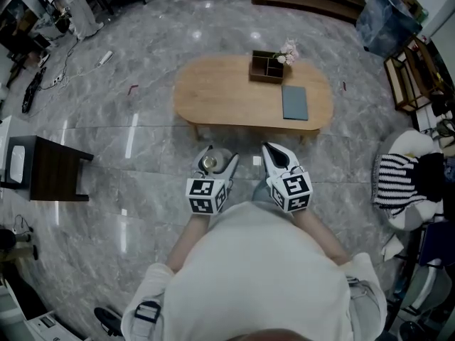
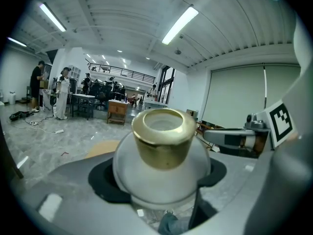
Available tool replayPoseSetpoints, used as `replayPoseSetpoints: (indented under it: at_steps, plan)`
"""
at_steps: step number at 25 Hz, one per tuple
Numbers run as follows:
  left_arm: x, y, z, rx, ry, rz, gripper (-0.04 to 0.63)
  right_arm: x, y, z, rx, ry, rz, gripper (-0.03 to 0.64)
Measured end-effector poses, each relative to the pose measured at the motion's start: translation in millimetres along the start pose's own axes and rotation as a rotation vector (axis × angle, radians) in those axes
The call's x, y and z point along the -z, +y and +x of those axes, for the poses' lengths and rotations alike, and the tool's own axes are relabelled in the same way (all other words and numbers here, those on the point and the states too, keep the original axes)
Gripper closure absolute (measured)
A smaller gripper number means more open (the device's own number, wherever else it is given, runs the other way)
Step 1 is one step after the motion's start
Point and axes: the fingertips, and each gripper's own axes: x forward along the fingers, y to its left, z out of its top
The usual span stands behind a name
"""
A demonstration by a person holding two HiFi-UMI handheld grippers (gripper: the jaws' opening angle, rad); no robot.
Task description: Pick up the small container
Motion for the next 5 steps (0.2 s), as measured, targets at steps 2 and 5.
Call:
replayPoseSetpoints:
  at_steps: [2, 5]
  plan:
    - [-1.6, 1.3, -1.0, -0.002, -0.005, -0.001, 0.252, 0.3, 1.0, 0.8, 0.002, 0.001, -0.003, 0.620]
    - [-4.6, 2.4, -1.6, -0.004, -0.015, 0.000, 0.252, 0.1, 1.9, 2.3, 0.004, -0.001, -0.007, 0.618]
